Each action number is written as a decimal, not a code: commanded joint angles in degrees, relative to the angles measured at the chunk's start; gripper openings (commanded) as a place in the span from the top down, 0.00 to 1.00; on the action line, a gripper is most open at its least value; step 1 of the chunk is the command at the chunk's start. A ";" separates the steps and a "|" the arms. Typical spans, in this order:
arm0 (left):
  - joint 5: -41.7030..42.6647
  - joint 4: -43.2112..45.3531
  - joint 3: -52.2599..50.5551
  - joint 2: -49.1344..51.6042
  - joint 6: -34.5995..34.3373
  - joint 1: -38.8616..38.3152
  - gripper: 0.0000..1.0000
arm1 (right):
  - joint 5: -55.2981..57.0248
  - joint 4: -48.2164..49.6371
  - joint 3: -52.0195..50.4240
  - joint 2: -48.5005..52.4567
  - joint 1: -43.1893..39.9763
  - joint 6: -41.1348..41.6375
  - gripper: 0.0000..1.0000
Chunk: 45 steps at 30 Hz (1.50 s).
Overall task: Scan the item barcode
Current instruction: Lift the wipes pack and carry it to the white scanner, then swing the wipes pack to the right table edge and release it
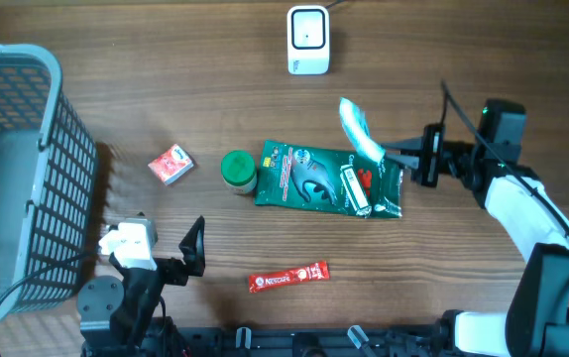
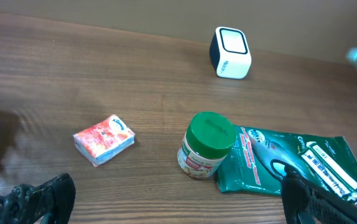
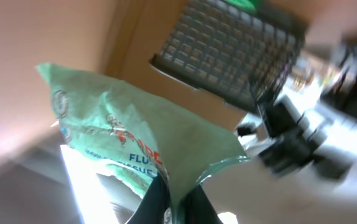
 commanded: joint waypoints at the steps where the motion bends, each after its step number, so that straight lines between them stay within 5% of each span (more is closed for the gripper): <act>1: 0.46 0.15 -0.35 -0.44 0.28 0.31 0.00 | -3.91 15.89 1.01 -0.39 -0.15 -17.73 0.96; 5: 0.46 0.15 -0.35 -0.44 0.26 0.31 0.00 | 5.18 37.48 0.98 -0.39 0.57 -32.94 0.96; 9: 0.46 0.15 -0.35 -0.44 0.26 0.31 0.00 | 19.28 37.24 0.96 -0.24 4.98 -40.24 0.96; 15: 0.46 0.11 -0.35 -0.44 0.26 0.31 0.00 | 64.87 21.03 4.09 -0.13 18.29 -47.67 0.96; 18: 0.46 0.11 -0.35 -0.44 0.26 0.31 0.00 | 78.73 17.40 9.81 2.03 21.07 -48.94 0.95; 25: 0.46 -9.16 -0.35 -0.44 0.26 0.31 0.00 | 77.70 15.76 34.18 27.93 23.10 -47.82 0.95; 31: 0.46 -12.96 -0.35 -0.44 0.26 0.31 0.00 | 84.04 4.55 40.52 31.65 23.96 -47.95 0.96; 34: 0.46 -12.96 -0.35 -0.44 0.26 0.31 0.00 | 82.51 4.20 40.94 30.47 23.82 -54.34 0.96; 37: 0.46 -12.96 -0.35 -0.44 0.26 0.31 0.00 | 84.76 -1.16 40.94 24.59 21.90 -60.81 0.95; 40: 0.46 -12.96 -0.35 -0.44 0.26 0.31 0.00 | 98.33 -21.88 40.94 13.75 13.31 -60.00 0.96; 45: 0.46 -12.96 -0.35 -0.44 0.26 0.31 0.00 | 107.58 -40.06 40.65 12.13 -10.54 -56.63 0.95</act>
